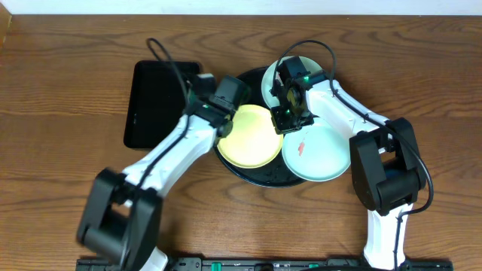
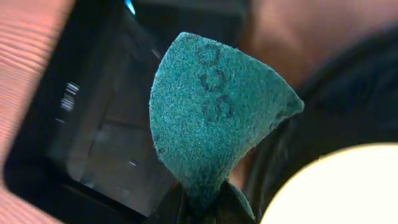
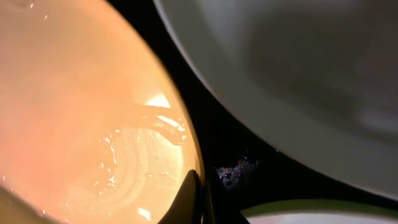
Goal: Clean dirty plates on tray and stack at the side
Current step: 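Lift the sponge away and return the left arm over the black tray, then grasp the yellow plate with the right gripper and lift it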
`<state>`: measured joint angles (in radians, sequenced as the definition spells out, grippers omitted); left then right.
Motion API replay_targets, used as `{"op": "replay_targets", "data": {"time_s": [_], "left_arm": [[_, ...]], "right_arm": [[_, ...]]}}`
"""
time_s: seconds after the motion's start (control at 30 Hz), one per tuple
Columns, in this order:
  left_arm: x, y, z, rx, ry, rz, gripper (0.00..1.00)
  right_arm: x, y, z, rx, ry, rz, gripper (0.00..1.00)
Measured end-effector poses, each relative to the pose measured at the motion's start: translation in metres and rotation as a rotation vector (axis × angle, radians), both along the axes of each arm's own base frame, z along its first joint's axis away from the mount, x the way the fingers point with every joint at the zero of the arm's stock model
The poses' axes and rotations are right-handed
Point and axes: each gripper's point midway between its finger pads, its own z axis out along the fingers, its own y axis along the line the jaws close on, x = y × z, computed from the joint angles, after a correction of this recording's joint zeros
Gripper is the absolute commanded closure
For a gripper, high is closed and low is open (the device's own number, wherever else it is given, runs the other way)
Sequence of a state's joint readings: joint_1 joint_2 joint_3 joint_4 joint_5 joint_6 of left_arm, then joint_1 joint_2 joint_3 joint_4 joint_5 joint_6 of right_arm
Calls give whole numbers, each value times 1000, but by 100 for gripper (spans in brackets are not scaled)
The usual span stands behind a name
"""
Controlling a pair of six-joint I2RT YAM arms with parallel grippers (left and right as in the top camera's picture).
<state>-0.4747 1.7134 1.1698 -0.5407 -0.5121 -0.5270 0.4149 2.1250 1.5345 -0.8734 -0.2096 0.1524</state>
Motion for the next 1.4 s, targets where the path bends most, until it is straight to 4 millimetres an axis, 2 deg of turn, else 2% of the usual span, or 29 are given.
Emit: {"op": "replay_targets", "data": {"time_s": [0.17, 0.23, 0.27, 0.4, 0.43, 0.57, 0.77, 0.97, 1.1, 1.4], "left_arm": [[2, 15, 54, -52, -138, 42, 92], [2, 34, 80, -94, -203, 88, 92], [2, 40, 85, -103, -217, 102, 92], [1, 86, 104, -168, -268, 211, 92], [1, 99, 103, -182, -264, 244, 92], [-8, 127, 87, -223, -193, 313, 91], [-16, 146, 79, -253, -153, 364, 92], [-17, 151, 78, -267, -153, 378, 92], [-17, 151, 78, -270, -152, 377, 92], [-17, 151, 78, -270, -152, 377, 92]], "right_arm": [[2, 0, 4, -15, -28, 6, 99], [6, 0, 15, -21, -66, 8, 99], [8, 0, 18, -22, -80, 7, 99], [22, -2, 53, -39, -208, 2, 99], [27, -4, 65, -51, -254, -2, 99], [35, -6, 95, -103, -376, -8, 99], [42, -6, 126, -227, -541, 17, 99], [52, 0, 176, -353, -769, 56, 99], [54, 13, 212, -457, -928, 136, 99], [50, 42, 253, -695, -1113, 363, 99]]}}
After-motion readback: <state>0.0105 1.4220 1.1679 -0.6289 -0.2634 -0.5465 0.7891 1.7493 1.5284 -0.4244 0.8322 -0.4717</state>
